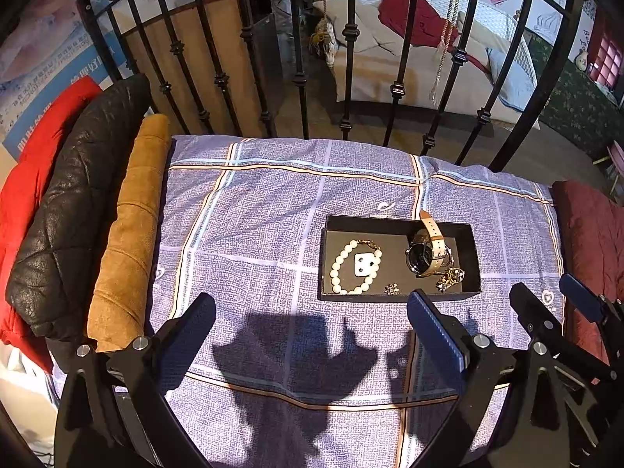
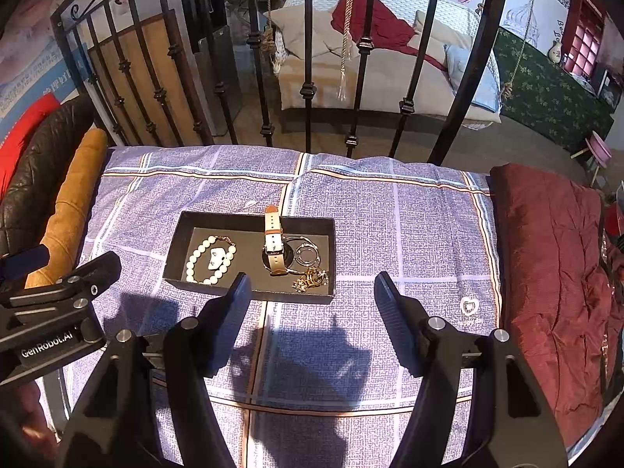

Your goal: Organize jewelry

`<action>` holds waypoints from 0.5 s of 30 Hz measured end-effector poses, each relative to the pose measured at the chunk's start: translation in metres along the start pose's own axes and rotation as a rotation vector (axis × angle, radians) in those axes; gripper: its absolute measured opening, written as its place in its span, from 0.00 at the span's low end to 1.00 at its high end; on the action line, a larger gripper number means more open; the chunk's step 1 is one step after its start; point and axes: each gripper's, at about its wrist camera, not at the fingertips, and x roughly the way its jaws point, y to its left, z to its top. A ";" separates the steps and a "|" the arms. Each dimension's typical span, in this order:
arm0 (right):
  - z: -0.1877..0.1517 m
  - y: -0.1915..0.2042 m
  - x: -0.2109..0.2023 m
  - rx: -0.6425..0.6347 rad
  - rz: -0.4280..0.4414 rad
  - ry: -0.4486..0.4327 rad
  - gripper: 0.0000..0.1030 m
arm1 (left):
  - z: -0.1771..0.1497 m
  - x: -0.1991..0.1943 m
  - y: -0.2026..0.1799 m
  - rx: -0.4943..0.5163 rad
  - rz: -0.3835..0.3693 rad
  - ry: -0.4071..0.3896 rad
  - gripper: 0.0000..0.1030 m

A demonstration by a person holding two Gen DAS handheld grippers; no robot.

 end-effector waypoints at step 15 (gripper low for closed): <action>0.004 0.000 -0.002 -0.003 -0.002 -0.008 0.64 | 0.001 -0.001 -0.003 0.005 -0.002 -0.002 0.94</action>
